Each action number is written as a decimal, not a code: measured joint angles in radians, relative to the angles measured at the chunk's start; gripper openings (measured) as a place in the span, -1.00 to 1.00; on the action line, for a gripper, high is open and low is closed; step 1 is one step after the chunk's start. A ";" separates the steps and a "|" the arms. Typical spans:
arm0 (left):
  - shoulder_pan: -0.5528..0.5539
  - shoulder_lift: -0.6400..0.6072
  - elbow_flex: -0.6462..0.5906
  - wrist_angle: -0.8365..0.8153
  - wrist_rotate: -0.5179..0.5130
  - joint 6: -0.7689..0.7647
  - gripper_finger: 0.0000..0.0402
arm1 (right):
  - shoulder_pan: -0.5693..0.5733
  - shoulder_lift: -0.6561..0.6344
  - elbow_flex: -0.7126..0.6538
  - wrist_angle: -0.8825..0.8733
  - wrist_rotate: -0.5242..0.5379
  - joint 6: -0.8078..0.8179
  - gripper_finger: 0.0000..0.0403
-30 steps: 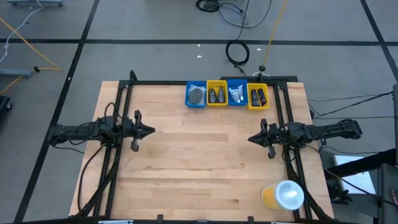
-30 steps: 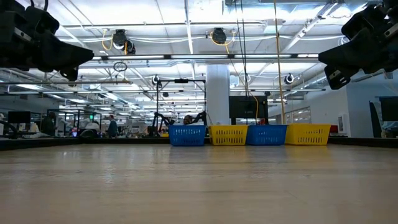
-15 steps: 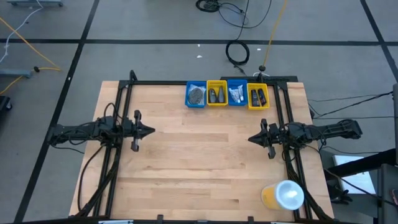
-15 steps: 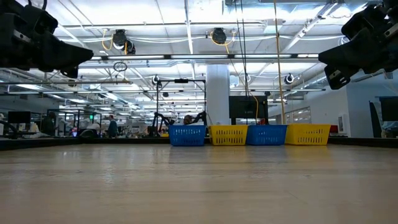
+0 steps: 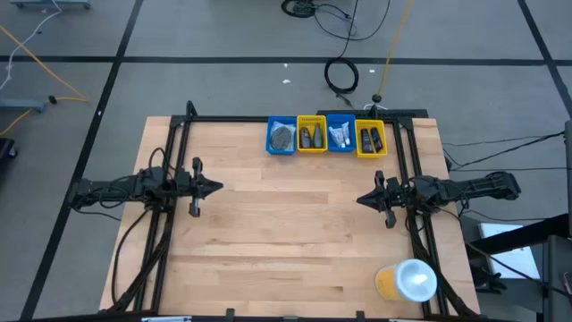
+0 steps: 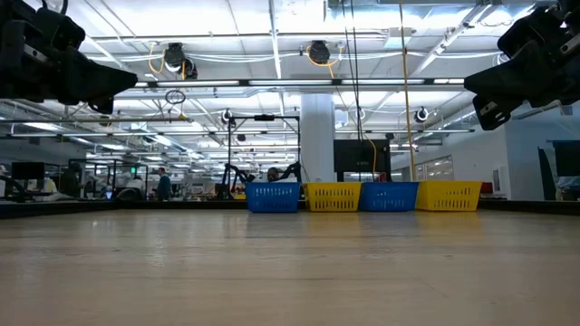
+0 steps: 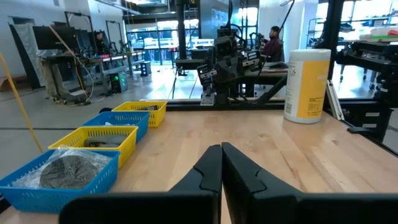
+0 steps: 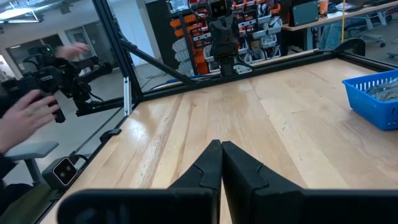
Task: Pick & Place Travel size toiletries
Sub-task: Return to Home Position
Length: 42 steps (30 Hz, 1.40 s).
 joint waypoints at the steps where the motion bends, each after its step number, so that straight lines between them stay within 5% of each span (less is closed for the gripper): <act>1: 0.000 0.001 0.000 0.006 -0.001 0.000 -0.95 | 0.000 0.000 0.000 0.000 0.000 0.000 -0.99; 27: 0.000 0.007 -0.001 0.016 -0.003 0.000 -0.99 | 0.000 -0.012 0.005 -0.001 -0.019 -0.001 -0.98; 42: 0.000 0.007 -0.001 0.017 -0.003 0.000 -0.87 | -0.073 -0.103 0.000 0.003 -0.080 -0.284 -0.96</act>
